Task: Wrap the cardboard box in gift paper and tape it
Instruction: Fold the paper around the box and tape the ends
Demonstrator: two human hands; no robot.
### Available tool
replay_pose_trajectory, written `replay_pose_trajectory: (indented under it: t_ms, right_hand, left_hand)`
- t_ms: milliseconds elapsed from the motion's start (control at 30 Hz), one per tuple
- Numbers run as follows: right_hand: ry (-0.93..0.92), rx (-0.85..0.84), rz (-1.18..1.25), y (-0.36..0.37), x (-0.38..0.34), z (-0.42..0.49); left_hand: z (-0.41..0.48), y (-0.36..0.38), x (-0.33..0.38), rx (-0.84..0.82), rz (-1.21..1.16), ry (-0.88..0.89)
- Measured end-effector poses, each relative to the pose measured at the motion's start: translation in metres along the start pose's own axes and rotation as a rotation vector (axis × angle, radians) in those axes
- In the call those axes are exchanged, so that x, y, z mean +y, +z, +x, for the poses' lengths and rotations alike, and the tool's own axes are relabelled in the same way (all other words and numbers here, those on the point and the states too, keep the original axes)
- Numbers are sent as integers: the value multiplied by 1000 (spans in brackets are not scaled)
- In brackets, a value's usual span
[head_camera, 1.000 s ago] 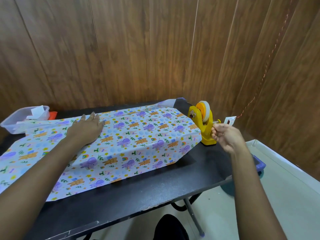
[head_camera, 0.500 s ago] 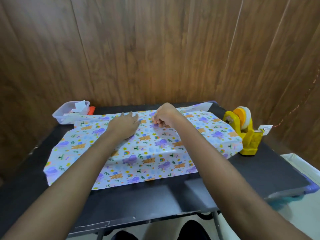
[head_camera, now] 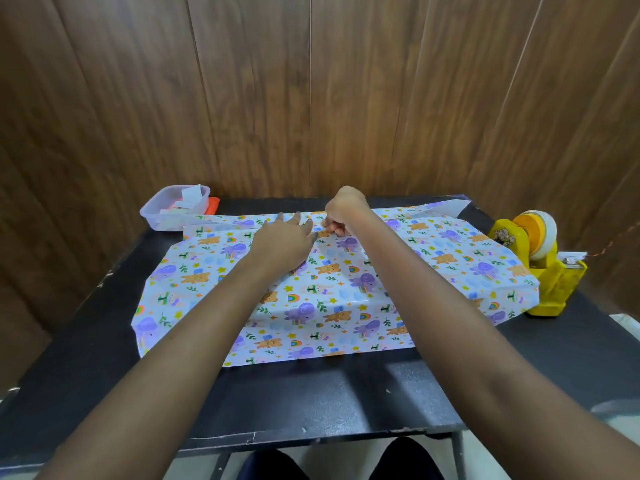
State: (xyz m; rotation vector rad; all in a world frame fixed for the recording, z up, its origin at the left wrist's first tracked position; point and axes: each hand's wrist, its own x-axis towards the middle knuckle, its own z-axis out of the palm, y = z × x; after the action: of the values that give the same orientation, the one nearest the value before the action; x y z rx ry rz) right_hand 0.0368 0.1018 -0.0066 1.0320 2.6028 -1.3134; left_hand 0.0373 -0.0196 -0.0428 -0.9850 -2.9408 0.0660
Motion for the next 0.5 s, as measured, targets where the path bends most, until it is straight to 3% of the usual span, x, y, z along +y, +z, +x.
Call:
replay_pose_trajectory:
  t_ms: [167, 267, 500]
  right_hand:
    - [164, -141, -182, -13, -3, -2]
    - [151, -225, -342, -20, 4, -3]
    - [171, -226, -201, -26, 9, -1]
  left_hand:
    - [0, -1, 0, -8, 15, -15]
    - [-1, -2, 1, -19, 14, -20]
    - [-2, -3, 0, -29, 1, -27]
